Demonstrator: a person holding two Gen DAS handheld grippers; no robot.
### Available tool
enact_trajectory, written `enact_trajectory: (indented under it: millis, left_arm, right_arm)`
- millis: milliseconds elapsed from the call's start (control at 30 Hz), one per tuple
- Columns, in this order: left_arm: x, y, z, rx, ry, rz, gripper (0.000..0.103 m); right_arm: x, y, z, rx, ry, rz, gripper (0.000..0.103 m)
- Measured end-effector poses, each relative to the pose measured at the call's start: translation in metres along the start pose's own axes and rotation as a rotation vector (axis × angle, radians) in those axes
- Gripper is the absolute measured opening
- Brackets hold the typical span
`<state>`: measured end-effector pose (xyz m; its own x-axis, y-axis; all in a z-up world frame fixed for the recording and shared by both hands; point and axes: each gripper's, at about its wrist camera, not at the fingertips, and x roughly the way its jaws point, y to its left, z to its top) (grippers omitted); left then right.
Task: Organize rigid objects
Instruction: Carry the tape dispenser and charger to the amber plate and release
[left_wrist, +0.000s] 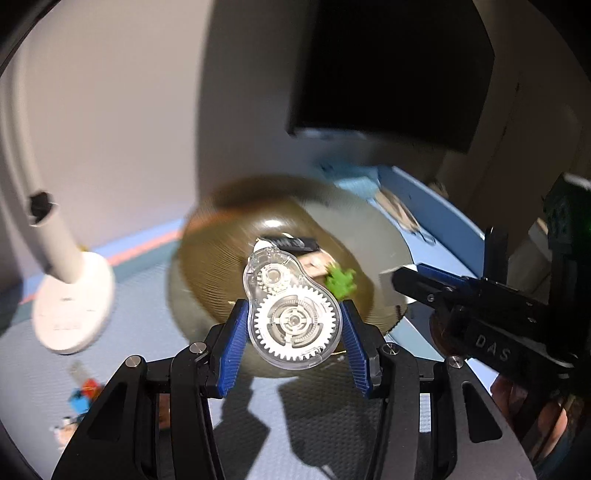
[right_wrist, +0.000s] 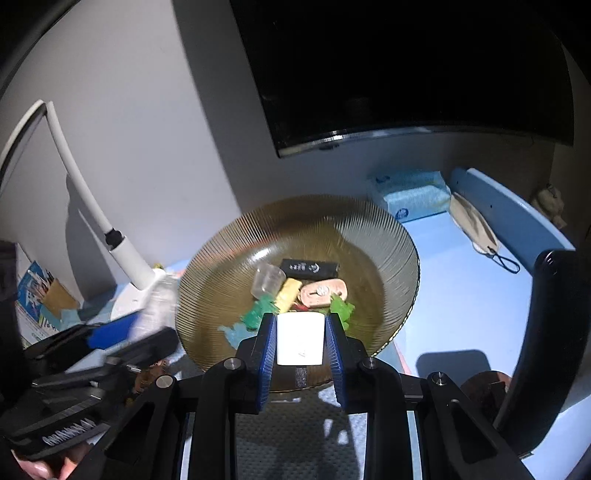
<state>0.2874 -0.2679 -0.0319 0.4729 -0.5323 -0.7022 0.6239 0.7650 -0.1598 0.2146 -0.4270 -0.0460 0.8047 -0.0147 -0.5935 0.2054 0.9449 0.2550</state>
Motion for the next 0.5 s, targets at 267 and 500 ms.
enact_trajectory:
  millis: [267, 500]
  left_arm:
    - [0.038, -0.013, 0.005, 0.018, 0.038, 0.016, 0.047]
    - [0.012, 0.008, -0.001, -0.029, -0.004, 0.054, 0.078]
  right_arm:
    - [0.014, -0.01, -0.001, -0.009, 0.002, -0.016, 0.026]
    - [0.016, -0.024, -0.001, 0.059, 0.031, 0.013, 0.03]
